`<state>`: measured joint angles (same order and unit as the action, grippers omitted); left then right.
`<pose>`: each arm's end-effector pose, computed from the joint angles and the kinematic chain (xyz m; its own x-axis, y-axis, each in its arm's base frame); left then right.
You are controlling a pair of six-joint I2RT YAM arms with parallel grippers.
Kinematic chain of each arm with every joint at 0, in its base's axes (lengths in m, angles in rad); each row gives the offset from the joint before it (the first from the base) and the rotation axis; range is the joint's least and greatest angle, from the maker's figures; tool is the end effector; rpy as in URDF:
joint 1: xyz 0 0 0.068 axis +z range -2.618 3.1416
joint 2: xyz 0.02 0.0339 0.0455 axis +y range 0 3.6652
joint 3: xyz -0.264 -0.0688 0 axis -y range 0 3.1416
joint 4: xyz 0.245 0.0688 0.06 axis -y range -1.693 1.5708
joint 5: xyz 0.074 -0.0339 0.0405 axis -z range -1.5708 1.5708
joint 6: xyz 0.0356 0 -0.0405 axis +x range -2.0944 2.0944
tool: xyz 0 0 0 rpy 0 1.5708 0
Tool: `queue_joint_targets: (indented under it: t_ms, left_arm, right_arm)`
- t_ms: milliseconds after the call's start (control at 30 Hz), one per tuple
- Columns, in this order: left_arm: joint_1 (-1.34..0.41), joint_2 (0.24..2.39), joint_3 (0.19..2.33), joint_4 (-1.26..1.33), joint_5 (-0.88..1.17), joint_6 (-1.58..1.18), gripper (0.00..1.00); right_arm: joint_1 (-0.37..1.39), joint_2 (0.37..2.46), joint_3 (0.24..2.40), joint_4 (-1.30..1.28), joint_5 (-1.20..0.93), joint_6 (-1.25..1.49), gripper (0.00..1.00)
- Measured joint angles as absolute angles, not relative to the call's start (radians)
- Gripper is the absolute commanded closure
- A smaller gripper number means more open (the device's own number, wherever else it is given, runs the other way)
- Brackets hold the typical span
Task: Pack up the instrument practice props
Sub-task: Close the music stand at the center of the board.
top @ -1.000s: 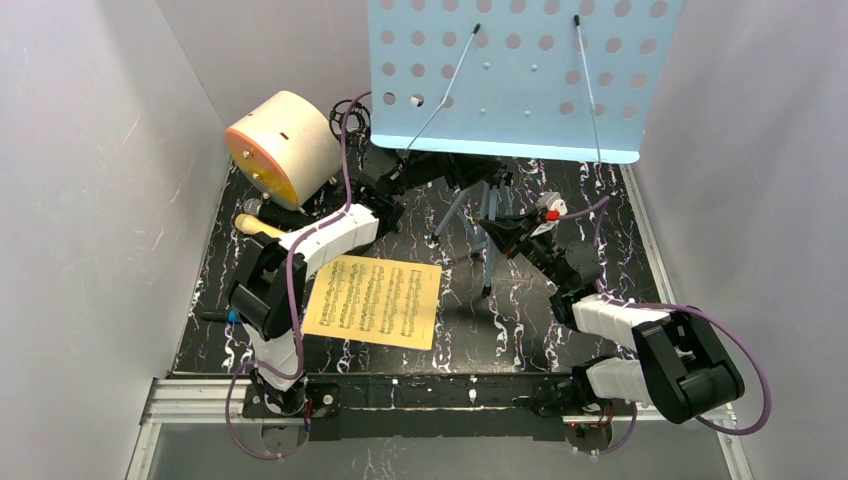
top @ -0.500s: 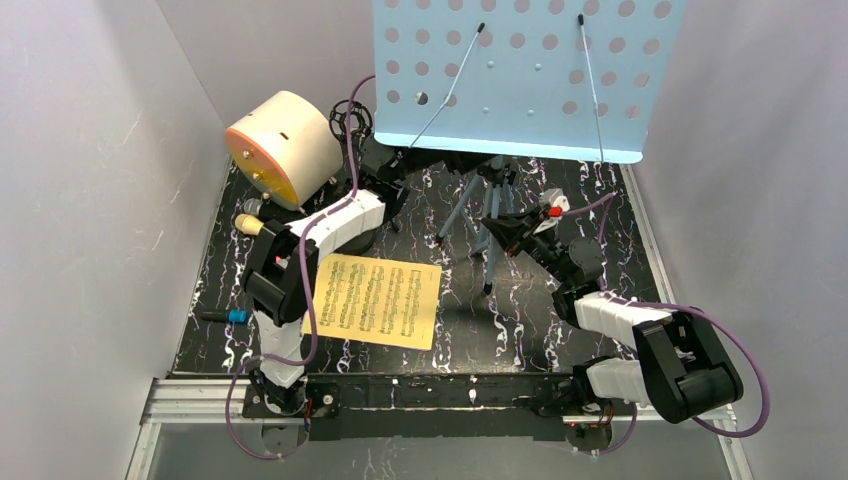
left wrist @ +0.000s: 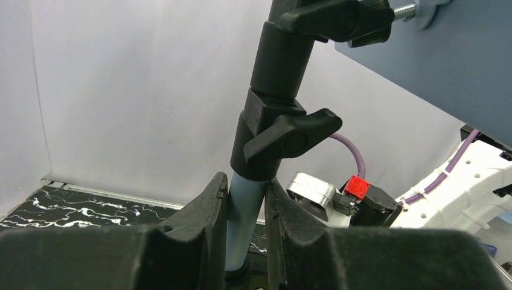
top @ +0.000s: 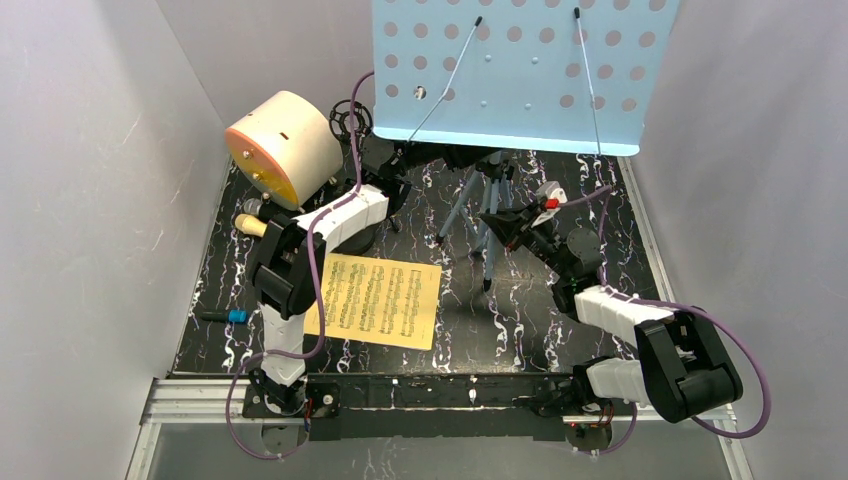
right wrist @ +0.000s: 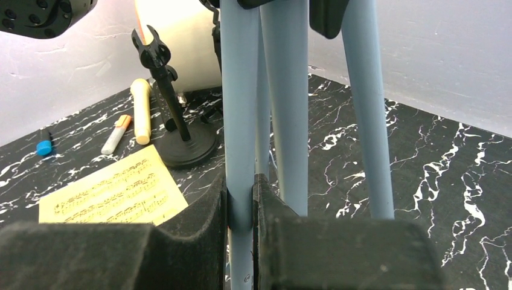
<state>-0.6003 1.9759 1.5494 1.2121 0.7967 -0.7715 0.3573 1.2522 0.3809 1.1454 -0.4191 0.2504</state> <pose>0.3502 -0.2706 0.3793 -0.1478 -0.4895 -0.8594 0.9890 -0.0697 -0.1304 0.2231 0.0987 0.2442 0.0756 0.2698 -0.9599 -0.7279 0.6729 0.1318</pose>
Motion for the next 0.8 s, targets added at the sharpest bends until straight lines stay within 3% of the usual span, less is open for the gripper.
queue_joint_targets:
  t_ms: [433,533,700,800]
  left_arm:
    - [-0.611,1.974,1.539,1.182,0.699,-0.710,1.00]
    - [-0.619,1.953,1.483,1.195,0.650,-0.683,1.00]
    - [-0.633,1.905,1.398,1.234,0.579,-0.642,1.00]
    - [-0.642,1.883,1.363,1.245,0.567,-0.615,1.00]
  right_arm:
    - [0.349,1.322,0.496,1.098,-0.421,0.199,0.98]
    - [0.349,1.333,0.495,1.093,-0.426,0.189,0.85]
    - [0.351,1.330,0.463,1.144,-0.422,0.187,0.51]
    - [0.346,1.301,0.428,1.183,-0.380,0.178,0.42]
